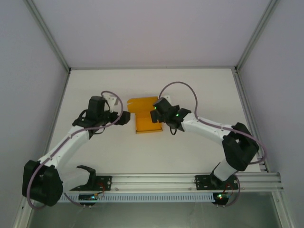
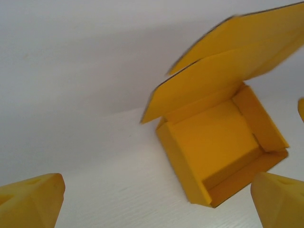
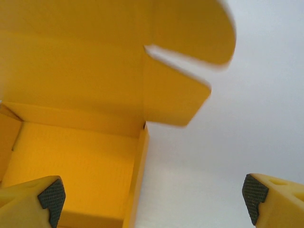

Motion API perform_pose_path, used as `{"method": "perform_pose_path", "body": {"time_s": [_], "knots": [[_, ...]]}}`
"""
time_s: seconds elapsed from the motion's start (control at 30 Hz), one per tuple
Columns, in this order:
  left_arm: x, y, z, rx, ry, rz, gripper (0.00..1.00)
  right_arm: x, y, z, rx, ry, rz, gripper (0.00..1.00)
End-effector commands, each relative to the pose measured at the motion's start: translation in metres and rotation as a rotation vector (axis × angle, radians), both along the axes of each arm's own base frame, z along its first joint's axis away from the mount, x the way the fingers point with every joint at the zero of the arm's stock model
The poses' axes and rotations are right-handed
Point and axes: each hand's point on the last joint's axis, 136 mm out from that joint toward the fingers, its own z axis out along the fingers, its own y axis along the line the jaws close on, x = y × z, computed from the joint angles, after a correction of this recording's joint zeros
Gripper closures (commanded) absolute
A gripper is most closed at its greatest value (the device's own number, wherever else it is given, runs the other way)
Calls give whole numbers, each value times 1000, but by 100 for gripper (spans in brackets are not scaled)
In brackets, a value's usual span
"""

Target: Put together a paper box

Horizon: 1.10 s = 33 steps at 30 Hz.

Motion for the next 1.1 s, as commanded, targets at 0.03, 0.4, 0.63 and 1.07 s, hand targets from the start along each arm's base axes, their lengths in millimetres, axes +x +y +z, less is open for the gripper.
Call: {"method": "perform_pose_path", "body": {"time_s": [0.03,0.4,0.63,1.07], "knots": [[14,-22,29,76,-105,-191,1,12,8,20,-90,-63,402,1],[31,-44,5,257,-54,-507,2,35,8,42,-21,-2,868,12],[40,-49,-5,312,-11,-598,20,38,9,18,-68,135,982,32],[49,-52,-26,367,24,-669,61,45,4,-6,-147,206,1025,77]]}}
